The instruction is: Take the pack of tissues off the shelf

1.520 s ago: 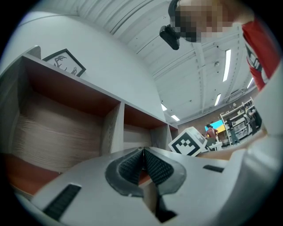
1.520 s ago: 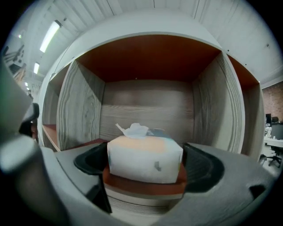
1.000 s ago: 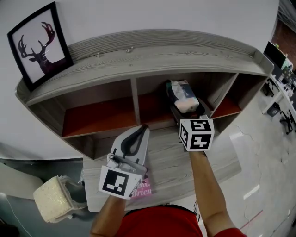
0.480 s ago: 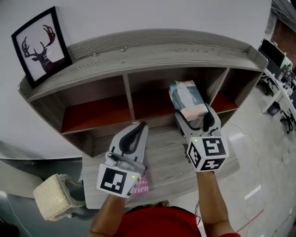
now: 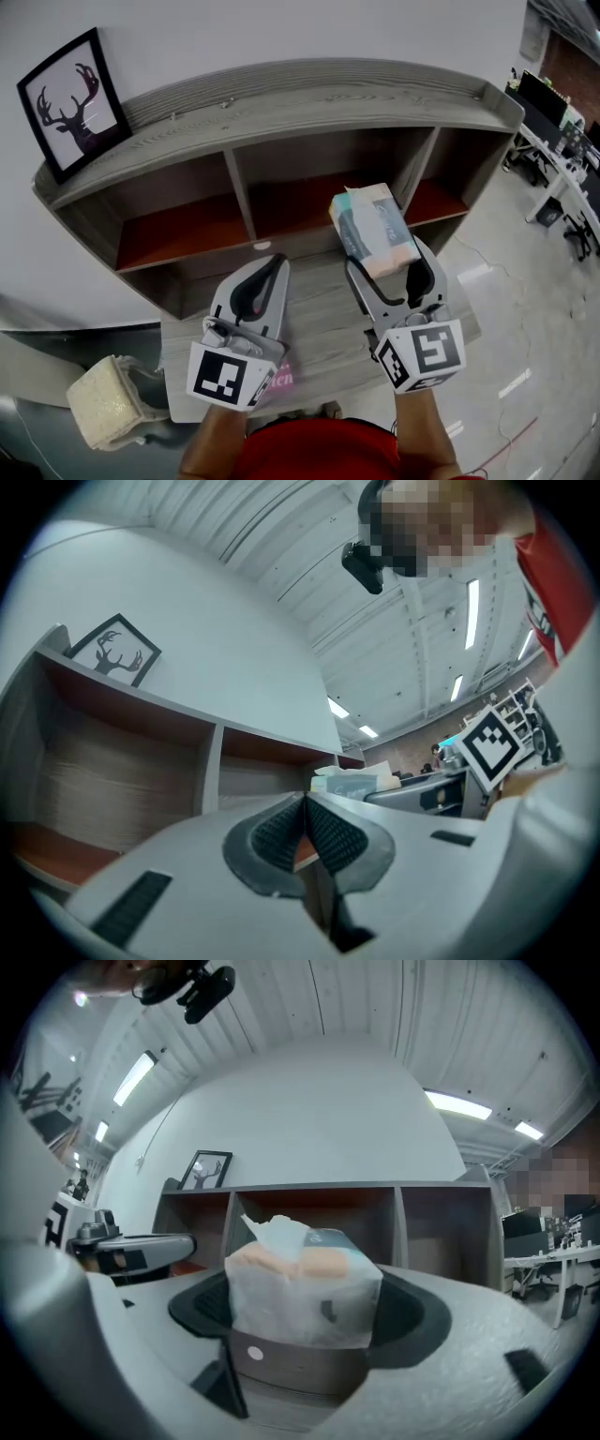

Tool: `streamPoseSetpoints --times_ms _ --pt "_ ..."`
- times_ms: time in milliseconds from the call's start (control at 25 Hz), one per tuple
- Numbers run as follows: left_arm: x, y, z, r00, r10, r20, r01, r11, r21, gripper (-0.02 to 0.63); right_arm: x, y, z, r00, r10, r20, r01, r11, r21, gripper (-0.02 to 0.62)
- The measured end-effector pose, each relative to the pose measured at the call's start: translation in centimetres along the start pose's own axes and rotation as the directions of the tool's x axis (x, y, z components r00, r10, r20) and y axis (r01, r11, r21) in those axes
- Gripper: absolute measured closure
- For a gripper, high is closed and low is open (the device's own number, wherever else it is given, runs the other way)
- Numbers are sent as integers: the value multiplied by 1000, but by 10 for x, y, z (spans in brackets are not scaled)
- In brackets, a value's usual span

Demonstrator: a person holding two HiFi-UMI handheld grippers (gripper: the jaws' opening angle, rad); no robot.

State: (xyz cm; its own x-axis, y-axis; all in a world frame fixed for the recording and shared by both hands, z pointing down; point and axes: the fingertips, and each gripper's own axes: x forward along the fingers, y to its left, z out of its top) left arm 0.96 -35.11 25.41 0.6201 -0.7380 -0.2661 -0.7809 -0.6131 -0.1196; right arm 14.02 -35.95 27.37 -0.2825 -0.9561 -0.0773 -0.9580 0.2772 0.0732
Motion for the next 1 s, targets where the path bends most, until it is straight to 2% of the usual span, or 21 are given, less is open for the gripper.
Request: streamPoseSetpoints --times_ms 360,1000 --pt "-8 -4 -1 1000 7 -9 -7 1000 4 597 -23 6 -9 1000 16 4 -16 1000 12 199" --pt "-10 -4 -2 1000 18 -17 -18 1000 12 598 -24 8 -15 1000 22 0 -22 1000 15 204"
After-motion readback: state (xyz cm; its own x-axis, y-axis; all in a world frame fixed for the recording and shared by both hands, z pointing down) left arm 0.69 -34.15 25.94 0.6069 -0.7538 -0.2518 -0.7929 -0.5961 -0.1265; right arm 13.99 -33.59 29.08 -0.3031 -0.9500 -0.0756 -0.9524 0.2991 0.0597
